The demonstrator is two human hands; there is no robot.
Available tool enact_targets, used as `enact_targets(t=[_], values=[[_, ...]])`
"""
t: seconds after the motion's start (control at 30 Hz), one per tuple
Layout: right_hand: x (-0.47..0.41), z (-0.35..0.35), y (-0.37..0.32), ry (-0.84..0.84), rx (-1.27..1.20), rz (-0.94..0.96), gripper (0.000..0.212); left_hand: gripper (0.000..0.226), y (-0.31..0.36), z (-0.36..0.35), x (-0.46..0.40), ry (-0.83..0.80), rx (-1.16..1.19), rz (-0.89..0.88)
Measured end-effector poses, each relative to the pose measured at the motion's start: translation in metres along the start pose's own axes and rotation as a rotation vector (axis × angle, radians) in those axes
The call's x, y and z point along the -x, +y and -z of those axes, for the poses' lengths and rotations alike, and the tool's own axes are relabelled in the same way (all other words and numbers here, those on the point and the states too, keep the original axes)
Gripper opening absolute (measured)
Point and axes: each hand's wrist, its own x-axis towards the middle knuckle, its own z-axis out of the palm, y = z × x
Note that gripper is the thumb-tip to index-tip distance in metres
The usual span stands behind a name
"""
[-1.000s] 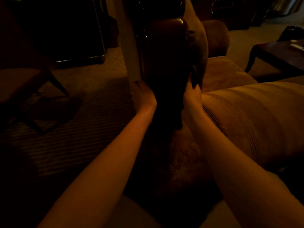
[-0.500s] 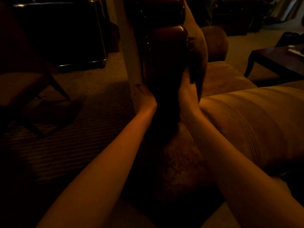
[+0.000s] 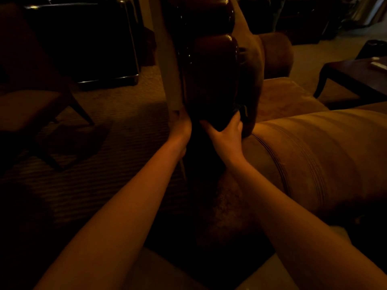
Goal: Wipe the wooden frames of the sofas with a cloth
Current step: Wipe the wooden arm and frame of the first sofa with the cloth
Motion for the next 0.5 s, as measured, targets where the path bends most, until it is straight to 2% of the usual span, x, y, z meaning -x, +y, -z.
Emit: enact_targets(t=[0.1, 0.17, 0.2, 0.3, 0.37, 0.5], values=[[0.014, -0.005, 0.010, 0.013, 0.052, 0.008, 0.107, 0.041, -0.007, -0.002, 0.007, 0.039, 0.028, -0.013], [0.020, -0.007, 0.026, 0.015, 0.062, 0.000, 0.109, 0.017, -0.017, -0.006, 0.010, 0.095, 0.014, 0.003], [0.021, -0.007, 0.033, 0.009, 0.058, -0.030, 0.109, 0.014, -0.023, -0.008, 0.012, 0.125, 0.005, 0.021], [0.019, -0.006, 0.046, -0.022, 0.088, -0.062, 0.106, 0.023, -0.044, -0.015, 0.020, 0.190, -0.008, 0.080], [0.016, -0.001, 0.051, -0.023, 0.151, 0.009, 0.093, 0.033, -0.055, -0.015, 0.027, 0.185, -0.048, 0.109], [0.006, 0.022, 0.055, -0.072, 0.258, 0.076, 0.048, 0.041, -0.057, -0.004, 0.034, 0.066, -0.094, 0.130]])
